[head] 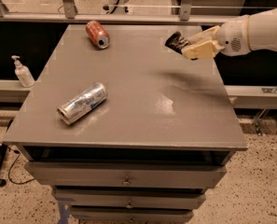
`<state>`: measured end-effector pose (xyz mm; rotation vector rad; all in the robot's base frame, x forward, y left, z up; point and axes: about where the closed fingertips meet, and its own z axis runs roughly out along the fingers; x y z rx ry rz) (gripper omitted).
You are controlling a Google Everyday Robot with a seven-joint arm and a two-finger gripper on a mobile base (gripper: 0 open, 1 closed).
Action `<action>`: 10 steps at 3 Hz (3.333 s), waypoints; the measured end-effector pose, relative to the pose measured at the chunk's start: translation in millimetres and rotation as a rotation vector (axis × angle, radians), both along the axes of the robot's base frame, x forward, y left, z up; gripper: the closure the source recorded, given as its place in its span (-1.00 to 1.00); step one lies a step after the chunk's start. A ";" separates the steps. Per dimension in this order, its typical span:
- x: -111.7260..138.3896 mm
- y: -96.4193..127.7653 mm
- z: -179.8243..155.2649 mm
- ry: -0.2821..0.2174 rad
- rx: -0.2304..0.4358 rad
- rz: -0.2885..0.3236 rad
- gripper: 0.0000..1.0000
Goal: Move rxbar chocolate near redbull can
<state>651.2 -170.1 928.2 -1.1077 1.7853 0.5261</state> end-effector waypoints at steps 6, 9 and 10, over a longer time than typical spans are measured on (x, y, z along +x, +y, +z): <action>-70.3 136.2 -58.2 -0.128 -0.117 0.237 1.00; -104.7 153.7 -73.5 -0.104 -0.102 0.253 1.00; -112.1 157.9 -74.2 -0.089 -0.100 0.256 0.63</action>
Offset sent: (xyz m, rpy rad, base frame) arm -0.0106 0.0336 0.0047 0.0277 -0.0421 0.0870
